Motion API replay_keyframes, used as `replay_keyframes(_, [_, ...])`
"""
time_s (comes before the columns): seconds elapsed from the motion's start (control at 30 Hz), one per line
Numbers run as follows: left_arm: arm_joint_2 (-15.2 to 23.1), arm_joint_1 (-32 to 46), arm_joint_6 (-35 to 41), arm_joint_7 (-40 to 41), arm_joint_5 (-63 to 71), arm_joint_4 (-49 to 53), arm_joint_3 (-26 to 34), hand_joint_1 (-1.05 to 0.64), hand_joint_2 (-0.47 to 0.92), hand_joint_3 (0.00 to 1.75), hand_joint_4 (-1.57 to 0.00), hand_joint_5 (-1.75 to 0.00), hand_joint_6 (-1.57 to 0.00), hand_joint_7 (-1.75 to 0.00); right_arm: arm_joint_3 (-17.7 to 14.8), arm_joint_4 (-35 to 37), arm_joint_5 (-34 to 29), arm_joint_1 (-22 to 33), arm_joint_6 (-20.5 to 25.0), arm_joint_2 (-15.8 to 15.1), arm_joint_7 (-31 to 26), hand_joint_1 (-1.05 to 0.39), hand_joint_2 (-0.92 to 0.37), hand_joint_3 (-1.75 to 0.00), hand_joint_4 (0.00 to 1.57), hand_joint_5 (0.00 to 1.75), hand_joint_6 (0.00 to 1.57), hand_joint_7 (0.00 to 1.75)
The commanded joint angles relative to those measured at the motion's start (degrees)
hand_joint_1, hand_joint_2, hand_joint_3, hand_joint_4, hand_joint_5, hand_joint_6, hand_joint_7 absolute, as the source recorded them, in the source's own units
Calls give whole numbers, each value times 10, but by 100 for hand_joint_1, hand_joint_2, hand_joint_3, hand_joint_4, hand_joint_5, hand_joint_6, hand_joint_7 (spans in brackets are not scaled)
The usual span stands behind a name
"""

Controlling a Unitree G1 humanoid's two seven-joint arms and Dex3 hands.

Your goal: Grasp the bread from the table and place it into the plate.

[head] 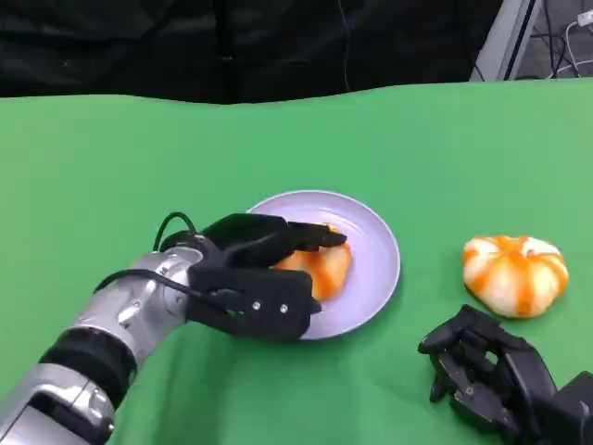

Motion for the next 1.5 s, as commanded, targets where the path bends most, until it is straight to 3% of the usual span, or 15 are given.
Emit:
replay_keyframes(0.03, [16,11,9,-21,-24,-23,19,-97,92,77,-26,-1,-28,0,-1,4,0,5,2,-7,-4,-31,-92,-53,71,175,63,145])
replay_keyframes(0.33, [17,27,-8,2,-37,-34,37,-97,92,80,-34,-3,-34,-2,-1,5,2,5,6,-6,-6,-31,-92,-53,72,175,64,146])
replay_keyframes(0.5, [38,100,-39,83,-65,-139,94,-89,92,74,-57,-5,-51,-4,-5,8,10,3,10,-5,4,-33,-92,-50,72,175,65,146])
replay_keyframes(0.77, [57,188,-73,76,-143,-233,161,-88,92,73,-64,-5,-55,-3,-5,7,11,4,9,-6,8,-32,-92,-50,72,175,64,146])
replay_keyframes(0.93, [60,230,-124,81,-177,-238,192,-89,92,65,-69,-4,-55,-1,-5,7,9,5,9,-10,7,-31,-92,-52,72,175,64,147])
replay_keyframes(1.17, [61,271,-235,37,-264,-192,219,-84,92,57,-72,-3,-55,0,-6,9,10,4,7,-11,7,-30,-92,-53,72,175,64,147])
replay_keyframes(1.3, [70,298,-307,-30,-341,-141,235,-79,92,55,-72,-2,-53,0,-6,6,13,5,11,-9,11,-31,-92,-52,72,175,65,146])
replay_keyframes(1.5, [57,316,-361,-94,-413,-88,263,-74,92,52,-76,-3,-55,-1,-9,12,13,1,11,-10,12,-31,-92,-51,71,175,65,146])
